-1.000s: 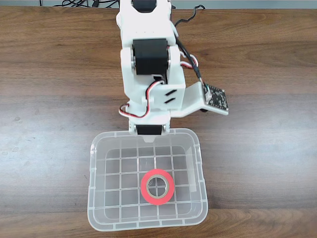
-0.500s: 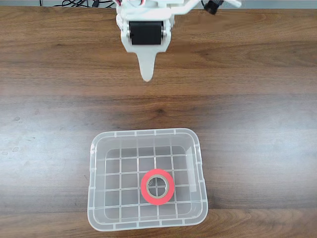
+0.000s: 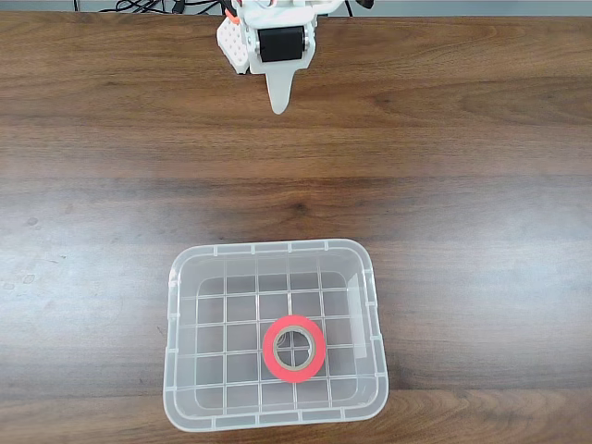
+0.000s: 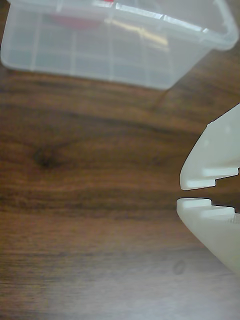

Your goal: Grab the tape and place it in the box.

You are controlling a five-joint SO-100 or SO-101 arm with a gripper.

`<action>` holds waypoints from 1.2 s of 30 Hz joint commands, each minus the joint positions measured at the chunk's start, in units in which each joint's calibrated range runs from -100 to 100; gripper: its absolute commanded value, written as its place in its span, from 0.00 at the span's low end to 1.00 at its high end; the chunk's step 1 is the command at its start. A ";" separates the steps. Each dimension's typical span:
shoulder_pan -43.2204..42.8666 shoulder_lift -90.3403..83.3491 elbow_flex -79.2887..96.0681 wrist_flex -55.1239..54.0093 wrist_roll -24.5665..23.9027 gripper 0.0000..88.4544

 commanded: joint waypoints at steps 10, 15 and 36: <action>-0.23 -37.62 45.16 -21.57 -0.23 0.02; -0.09 -47.27 50.94 -21.22 0.03 0.01; 1.89 -55.88 59.09 -20.28 -0.39 0.01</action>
